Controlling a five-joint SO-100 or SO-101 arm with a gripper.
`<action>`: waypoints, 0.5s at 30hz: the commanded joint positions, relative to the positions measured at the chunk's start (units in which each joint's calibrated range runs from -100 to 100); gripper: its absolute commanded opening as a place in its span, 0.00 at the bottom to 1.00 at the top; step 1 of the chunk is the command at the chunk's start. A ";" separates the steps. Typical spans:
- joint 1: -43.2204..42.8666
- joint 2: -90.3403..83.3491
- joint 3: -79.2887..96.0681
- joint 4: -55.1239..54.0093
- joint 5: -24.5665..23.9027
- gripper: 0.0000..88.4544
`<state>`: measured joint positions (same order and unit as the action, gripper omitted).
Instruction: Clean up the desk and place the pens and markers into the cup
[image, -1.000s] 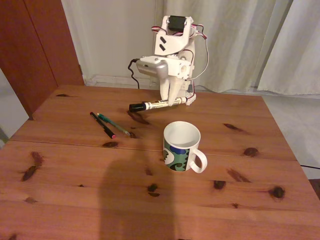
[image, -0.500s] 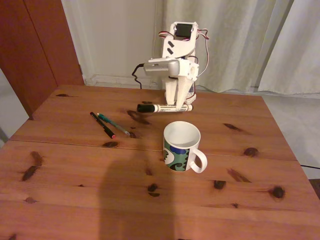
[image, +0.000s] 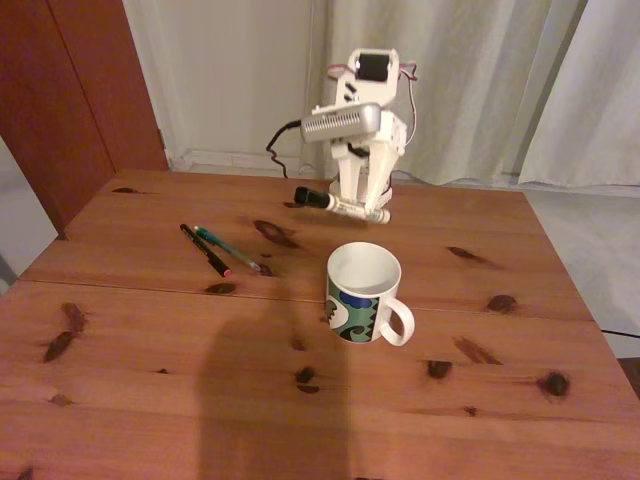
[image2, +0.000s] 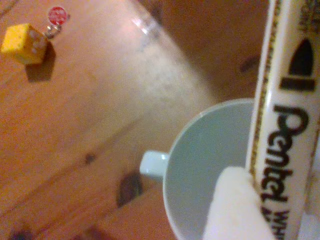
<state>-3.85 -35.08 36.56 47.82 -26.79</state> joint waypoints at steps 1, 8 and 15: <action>-0.13 -3.10 5.46 -11.91 0.91 0.01; -0.13 -3.19 7.89 -19.13 0.86 0.01; 0.03 -2.61 7.80 -22.49 1.44 0.01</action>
<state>-3.78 -35.51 45.22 29.41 -25.91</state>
